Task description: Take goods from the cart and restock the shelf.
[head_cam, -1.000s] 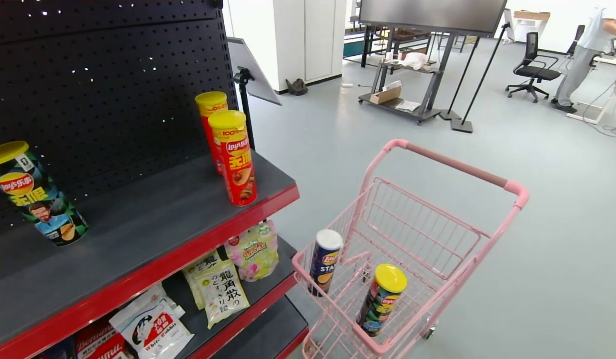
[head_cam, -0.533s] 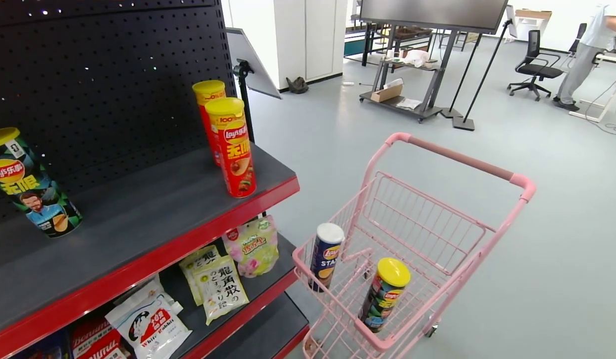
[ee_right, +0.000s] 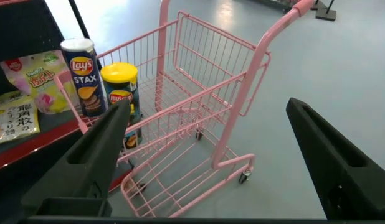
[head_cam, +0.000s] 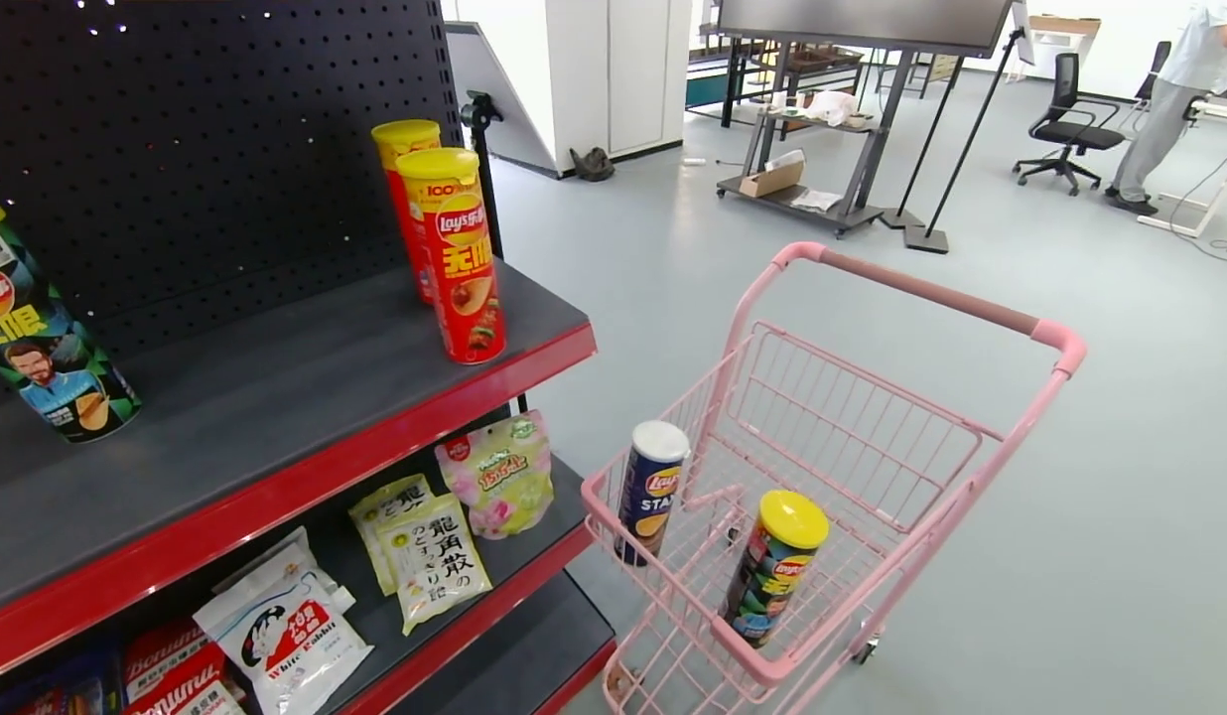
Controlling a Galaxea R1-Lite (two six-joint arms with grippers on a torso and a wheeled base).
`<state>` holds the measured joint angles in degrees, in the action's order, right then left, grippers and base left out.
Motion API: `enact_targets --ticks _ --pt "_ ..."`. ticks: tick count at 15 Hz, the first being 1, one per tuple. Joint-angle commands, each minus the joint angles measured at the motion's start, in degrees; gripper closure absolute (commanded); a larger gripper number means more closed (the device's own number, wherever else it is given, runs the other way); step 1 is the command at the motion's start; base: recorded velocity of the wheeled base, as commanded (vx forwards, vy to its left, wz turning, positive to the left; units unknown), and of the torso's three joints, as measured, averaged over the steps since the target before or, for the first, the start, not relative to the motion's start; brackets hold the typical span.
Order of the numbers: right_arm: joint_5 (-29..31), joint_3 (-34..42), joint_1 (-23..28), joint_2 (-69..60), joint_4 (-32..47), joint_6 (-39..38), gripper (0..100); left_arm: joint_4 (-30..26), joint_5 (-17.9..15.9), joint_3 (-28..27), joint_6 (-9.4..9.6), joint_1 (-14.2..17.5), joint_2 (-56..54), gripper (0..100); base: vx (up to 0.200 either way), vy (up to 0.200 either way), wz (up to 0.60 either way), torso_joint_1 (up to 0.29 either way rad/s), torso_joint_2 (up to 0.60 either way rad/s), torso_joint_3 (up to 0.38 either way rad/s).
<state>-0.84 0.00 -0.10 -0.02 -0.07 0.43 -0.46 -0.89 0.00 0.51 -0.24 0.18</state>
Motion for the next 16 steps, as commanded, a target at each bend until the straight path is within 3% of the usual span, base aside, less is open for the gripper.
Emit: enact_targets --ticks 1,7,12,13,14,15,16 --pt "-0.04 0.0 0.01 0.02 -0.01 0.01 0 -0.06 0.01 0.0 0.02 -0.02 -0.01 0 0.0 0.0 0.0 -0.154 0.39 0.232" --pt "-0.04 0.0 0.01 0.02 -0.01 0.01 0 0.02 0.01 0.0 0.1 -0.02 -0.01 0 0.0 0.0 0.0 -0.179 0.5 0.312" --pt "-0.39 -0.97 0.19 0.38 -0.1 0.72 0 -0.06 0.01 0.0 0.1 -0.02 -0.01 0 0.0 0.0 0.0 -0.04 0.12 0.08" --pt "-1.0 -7.21 -0.43 4.86 -0.01 0.54 0 -0.06 -0.08 0.0 0.1 -0.02 -0.01 0 0.0 0.0 0.0 0.0 0.0 0.0" --pt "-1.18 -26.89 -0.52 27.18 -0.01 -8.07 0 0.02 -0.08 0.0 0.19 -0.02 -0.01 0 0.0 0.0 0.0 0.0 0.0 0.0" --pt "-2.85 -33.93 -1.57 35.09 0.6 -10.71 0 -0.06 -0.08 0.0 0.19 -0.02 -0.01 0 0.0 0.0 0.0 0.0 0.0 0.0" --pt "-5.75 -33.75 -3.59 40.54 -0.54 -7.28 0 0.02 -0.08 0.0 0.19 -0.02 -0.01 0 0.0 0.0 0.0 0.0 0.0 0.0"
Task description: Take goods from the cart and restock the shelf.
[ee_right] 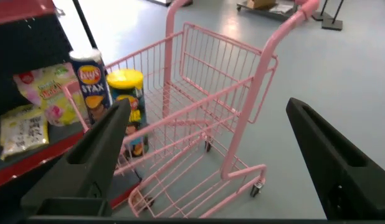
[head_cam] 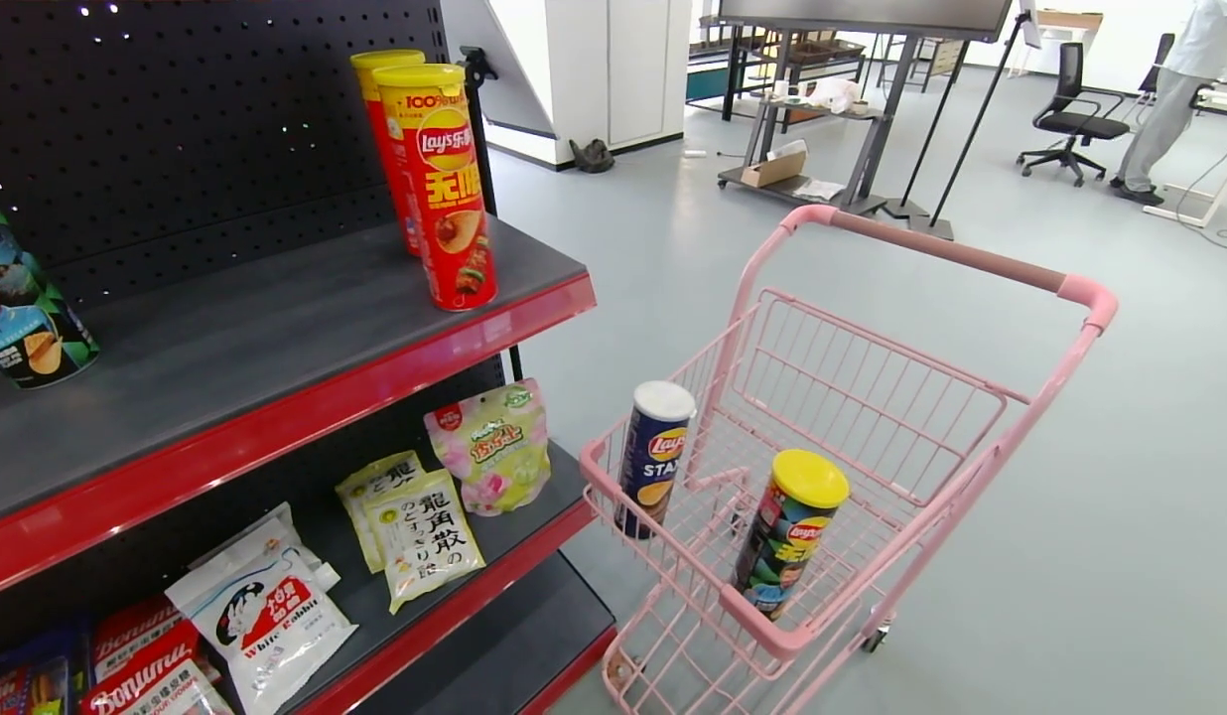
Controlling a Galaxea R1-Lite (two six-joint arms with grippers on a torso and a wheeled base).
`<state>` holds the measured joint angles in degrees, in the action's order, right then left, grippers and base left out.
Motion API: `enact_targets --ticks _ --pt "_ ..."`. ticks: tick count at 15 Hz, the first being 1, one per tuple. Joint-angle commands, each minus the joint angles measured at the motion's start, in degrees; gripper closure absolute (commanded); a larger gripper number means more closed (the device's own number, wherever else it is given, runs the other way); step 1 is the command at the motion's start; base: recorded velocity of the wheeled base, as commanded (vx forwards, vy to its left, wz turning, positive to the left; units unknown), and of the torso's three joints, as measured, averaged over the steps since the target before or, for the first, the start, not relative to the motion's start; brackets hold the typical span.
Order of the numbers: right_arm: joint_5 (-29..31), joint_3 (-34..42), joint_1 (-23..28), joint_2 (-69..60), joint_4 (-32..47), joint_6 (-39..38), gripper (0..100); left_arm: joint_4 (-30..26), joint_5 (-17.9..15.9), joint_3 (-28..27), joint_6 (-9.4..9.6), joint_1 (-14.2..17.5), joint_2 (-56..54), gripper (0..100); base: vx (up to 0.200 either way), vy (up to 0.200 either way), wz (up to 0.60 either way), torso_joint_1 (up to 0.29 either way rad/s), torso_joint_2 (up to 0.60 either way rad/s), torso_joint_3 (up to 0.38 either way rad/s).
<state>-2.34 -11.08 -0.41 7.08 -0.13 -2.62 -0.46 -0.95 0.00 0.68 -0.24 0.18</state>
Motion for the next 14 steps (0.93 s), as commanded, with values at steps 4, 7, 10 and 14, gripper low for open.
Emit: enact_targets --ticks 4,7,10,14 --pt "-5.57 -11.51 -5.83 56.9 -15.42 -1.86 0 -0.06 -0.1 0.0 0.02 -0.02 -0.01 0 0.0 0.0 0.0 0.0 0.0 0.0" --pt "-5.66 -7.55 -9.78 74.39 -36.16 -1.51 0 -0.06 -0.1 0.0 0.02 -0.02 -0.01 0 0.0 0.0 0.0 0.0 0.0 0.0" --pt "-5.57 -6.06 -16.37 81.07 -41.88 -1.42 0 0.02 -0.1 -0.09 0.02 -0.02 -0.01 0 0.0 0.0 0.0 0.0 0.0 0.0" --pt "-5.57 -5.88 -20.06 84.24 -42.05 -2.13 0 -0.06 -0.1 -0.09 0.02 -0.02 -0.01 0 0.0 0.0 0.0 0.0 0.0 0.0"
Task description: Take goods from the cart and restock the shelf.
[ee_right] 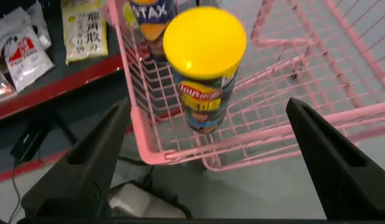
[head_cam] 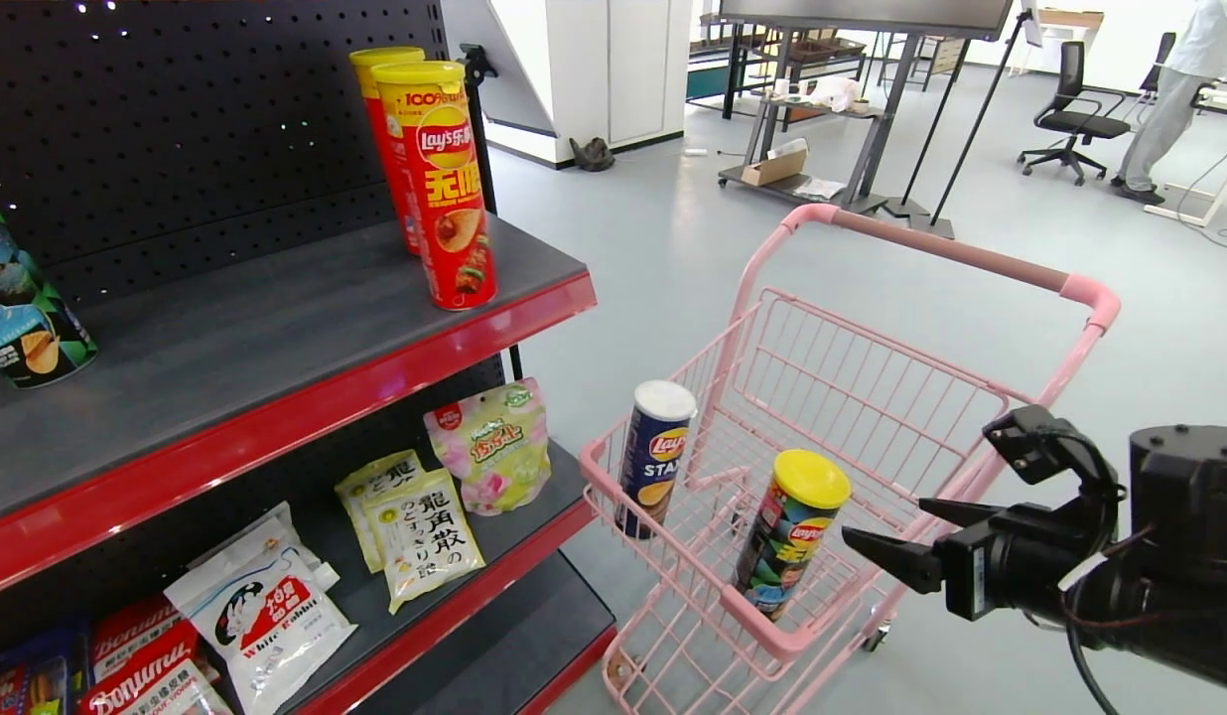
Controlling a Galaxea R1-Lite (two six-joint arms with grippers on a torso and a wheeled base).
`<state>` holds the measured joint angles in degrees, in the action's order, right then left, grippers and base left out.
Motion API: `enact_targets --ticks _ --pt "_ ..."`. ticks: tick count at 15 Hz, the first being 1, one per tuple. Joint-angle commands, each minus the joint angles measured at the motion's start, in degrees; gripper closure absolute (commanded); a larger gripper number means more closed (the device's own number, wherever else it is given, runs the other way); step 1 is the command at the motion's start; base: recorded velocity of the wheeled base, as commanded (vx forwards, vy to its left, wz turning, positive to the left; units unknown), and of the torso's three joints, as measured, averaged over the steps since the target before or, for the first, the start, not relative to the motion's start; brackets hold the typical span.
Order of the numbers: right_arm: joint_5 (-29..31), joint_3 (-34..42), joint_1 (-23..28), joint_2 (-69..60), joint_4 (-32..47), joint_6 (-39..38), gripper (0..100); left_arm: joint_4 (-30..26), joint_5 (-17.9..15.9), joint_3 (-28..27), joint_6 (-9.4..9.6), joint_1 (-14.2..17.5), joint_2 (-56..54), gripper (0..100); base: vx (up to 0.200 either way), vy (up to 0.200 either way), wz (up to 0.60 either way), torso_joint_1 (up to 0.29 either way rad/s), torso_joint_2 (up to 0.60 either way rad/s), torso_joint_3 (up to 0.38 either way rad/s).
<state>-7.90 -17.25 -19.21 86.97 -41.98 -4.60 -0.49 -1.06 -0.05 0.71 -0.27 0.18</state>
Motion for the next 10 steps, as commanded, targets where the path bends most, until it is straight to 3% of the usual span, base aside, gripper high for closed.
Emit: enact_targets --ticks 1,4,10 --pt "-0.01 0.2 -1.27 4.97 -0.2 -0.06 0 -0.04 0.01 0.05 0.0 0.0 -0.01 0 0.0 0.0 0.0 0.0 0.0 0.0" --pt "-0.01 -0.33 -1.18 7.78 -2.05 -0.15 0 0.05 0.01 0.05 0.0 0.0 -0.01 0 0.0 0.0 0.0 0.0 0.0 0.0" --pt "0.08 -0.59 -0.91 20.08 -15.23 -0.06 0 -0.04 0.01 0.05 0.0 0.0 -0.01 0 0.0 0.0 0.0 0.0 0.0 0.0"
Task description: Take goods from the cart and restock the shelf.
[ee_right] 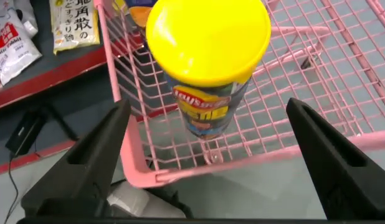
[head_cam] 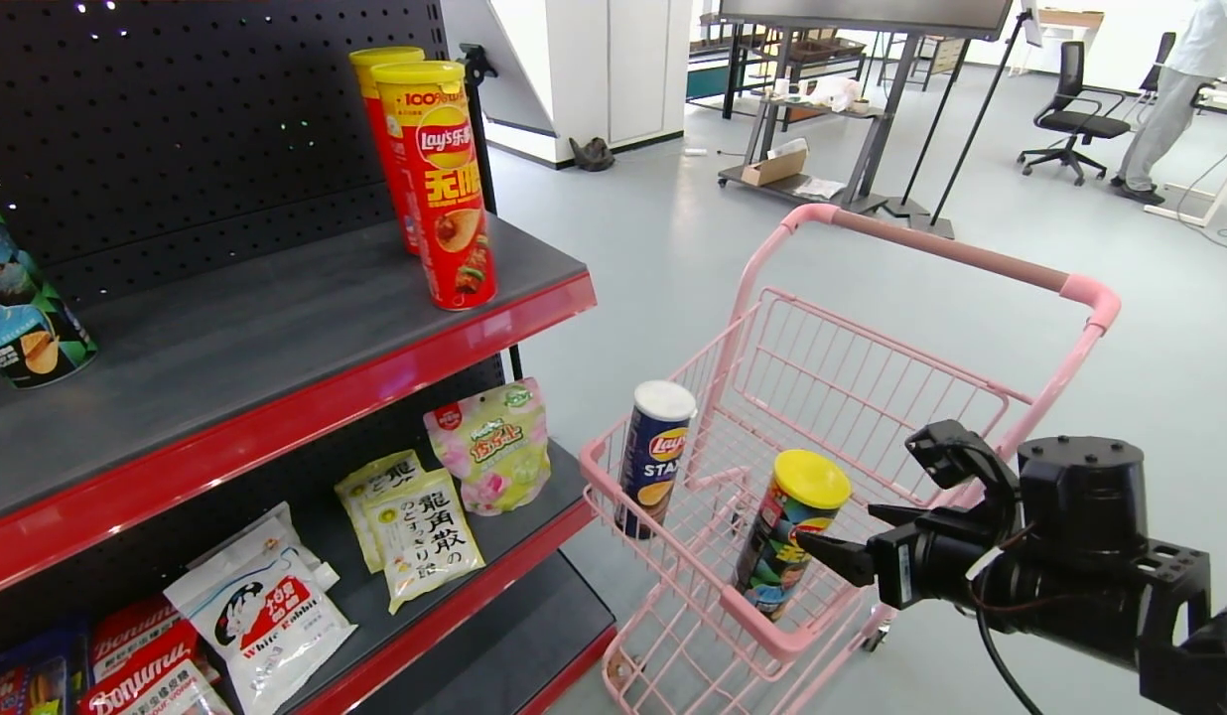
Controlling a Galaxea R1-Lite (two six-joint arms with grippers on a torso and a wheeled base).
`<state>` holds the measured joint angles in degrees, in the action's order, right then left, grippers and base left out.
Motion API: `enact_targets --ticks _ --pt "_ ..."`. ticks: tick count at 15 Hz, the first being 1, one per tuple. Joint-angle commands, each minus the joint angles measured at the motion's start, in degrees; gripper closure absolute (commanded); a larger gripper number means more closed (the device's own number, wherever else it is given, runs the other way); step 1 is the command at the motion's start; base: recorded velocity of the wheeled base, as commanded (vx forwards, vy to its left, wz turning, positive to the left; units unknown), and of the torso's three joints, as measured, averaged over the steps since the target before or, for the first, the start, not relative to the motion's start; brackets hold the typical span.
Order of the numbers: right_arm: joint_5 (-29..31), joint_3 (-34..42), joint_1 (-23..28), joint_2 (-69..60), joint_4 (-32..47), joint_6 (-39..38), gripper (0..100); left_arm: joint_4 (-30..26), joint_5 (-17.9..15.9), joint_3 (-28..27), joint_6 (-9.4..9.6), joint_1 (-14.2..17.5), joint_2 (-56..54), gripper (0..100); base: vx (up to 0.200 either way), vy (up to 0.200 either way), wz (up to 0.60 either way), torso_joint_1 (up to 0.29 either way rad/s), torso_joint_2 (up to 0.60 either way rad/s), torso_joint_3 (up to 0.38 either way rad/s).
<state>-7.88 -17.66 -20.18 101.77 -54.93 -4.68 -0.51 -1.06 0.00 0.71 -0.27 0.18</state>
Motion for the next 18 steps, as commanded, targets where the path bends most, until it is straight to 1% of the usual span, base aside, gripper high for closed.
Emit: enact_targets --ticks 1,3,7,10,15,16,18 --pt "0.23 -0.18 0.22 8.01 -5.71 0.02 0 -0.02 0.01 -0.09 0.0 0.0 -0.01 0 0.0 0.0 0.0 0.0 0.0 0.0" --pt "0.23 -0.35 0.05 11.79 -10.46 0.11 0 0.07 0.01 0.0 0.0 0.0 -0.01 0 0.0 0.0 0.0 0.0 0.0 0.0" --pt "0.4 -3.96 -0.04 17.32 -14.85 0.02 0 0.07 0.01 0.0 0.0 0.0 -0.01 0 0.0 0.0 0.0 0.0 0.0 0.0" --pt "0.4 -6.68 -0.04 18.64 -14.85 0.02 0 0.07 0.01 0.0 0.0 0.0 -0.01 0 0.0 0.0 0.0 0.0 0.0 0.0" --pt "1.11 -8.7 -0.22 20.05 -14.85 -0.24 0 0.07 0.01 0.0 0.17 0.0 -0.01 0 0.0 0.0 0.0 0.0 0.0 0.0" --pt "1.11 -8.79 -0.22 20.14 -14.85 -0.24 100 0.07 0.01 0.0 0.26 0.0 -0.01 0 0.0 0.0 0.0 0.0 0.0 0.0" --pt "1.2 -8.88 -0.39 20.58 -14.94 -0.24 100 0.07 0.01 0.0 0.26 0.0 -0.01 0 0.0 0.0 0.0 0.0 0.0 0.0"
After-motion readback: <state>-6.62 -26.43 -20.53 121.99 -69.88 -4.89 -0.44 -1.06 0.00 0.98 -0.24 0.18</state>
